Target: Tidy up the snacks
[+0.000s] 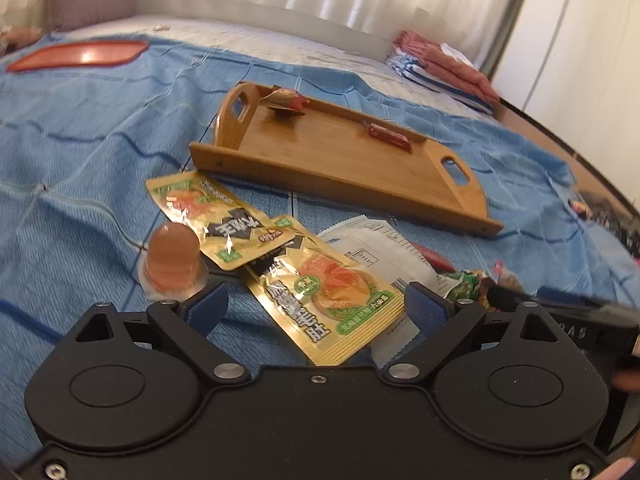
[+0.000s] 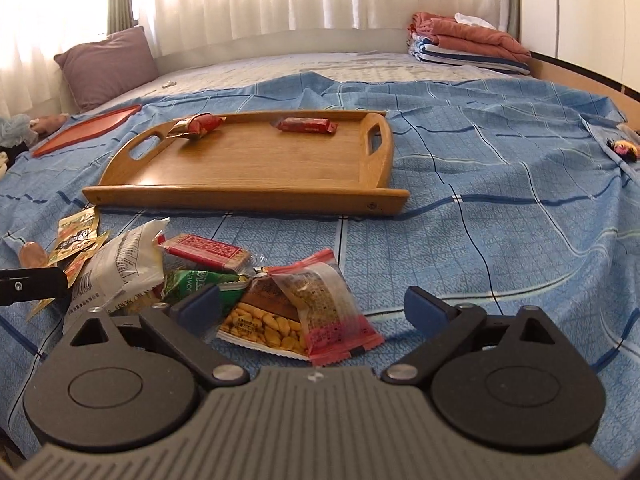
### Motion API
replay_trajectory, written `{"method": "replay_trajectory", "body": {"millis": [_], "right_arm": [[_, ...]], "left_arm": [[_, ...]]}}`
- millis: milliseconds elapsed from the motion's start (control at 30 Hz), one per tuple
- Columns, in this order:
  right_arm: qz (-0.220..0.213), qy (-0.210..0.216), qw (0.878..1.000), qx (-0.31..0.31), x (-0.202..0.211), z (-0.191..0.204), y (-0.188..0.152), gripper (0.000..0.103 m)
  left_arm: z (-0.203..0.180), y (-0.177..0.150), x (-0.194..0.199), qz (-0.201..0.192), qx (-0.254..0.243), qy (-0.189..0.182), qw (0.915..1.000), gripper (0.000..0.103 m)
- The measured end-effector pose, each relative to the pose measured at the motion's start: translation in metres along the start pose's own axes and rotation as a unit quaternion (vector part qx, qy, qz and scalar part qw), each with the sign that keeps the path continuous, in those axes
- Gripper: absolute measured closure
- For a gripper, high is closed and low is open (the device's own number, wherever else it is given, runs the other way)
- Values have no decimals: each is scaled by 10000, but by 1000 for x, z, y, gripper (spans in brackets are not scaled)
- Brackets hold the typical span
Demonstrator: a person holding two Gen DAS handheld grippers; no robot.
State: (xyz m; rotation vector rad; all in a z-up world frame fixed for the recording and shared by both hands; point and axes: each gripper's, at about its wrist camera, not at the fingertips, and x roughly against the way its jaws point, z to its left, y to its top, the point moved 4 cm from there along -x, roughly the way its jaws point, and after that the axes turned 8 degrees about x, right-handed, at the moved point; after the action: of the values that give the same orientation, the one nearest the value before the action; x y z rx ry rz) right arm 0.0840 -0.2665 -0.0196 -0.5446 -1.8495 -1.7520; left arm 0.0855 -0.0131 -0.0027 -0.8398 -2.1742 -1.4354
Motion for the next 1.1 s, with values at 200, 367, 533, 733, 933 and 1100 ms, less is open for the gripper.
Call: {"method": "replay_trajectory", "body": {"millis": [200,367,533,733,933,1100], "right_arm": [[-38,-7,9997,-225,-3,-7,-4,13],[-31,15,9994,-344,-8,-12,-6,15],[-14,97,9992,-387,-12,-12,-5,19],[-48,148,9993,-343,-13,-9,-5,21],[-63,193,9993,-306,-12,-6,-5,23],[-73,188,9993,-314,-12,-6,-6,23]], "left_arm": [[0,1,-9,-143,403,-38,9991,22],[3,3,-21,-167,596,153,9980,25],[10,3,-25,-173,766,217,9967,34],[15,1,-17,-120,483,111,9987,51],[18,-3,-12,-87,104,227,9997,52],[18,-6,-10,-158,-274,550,9980,48]]}}
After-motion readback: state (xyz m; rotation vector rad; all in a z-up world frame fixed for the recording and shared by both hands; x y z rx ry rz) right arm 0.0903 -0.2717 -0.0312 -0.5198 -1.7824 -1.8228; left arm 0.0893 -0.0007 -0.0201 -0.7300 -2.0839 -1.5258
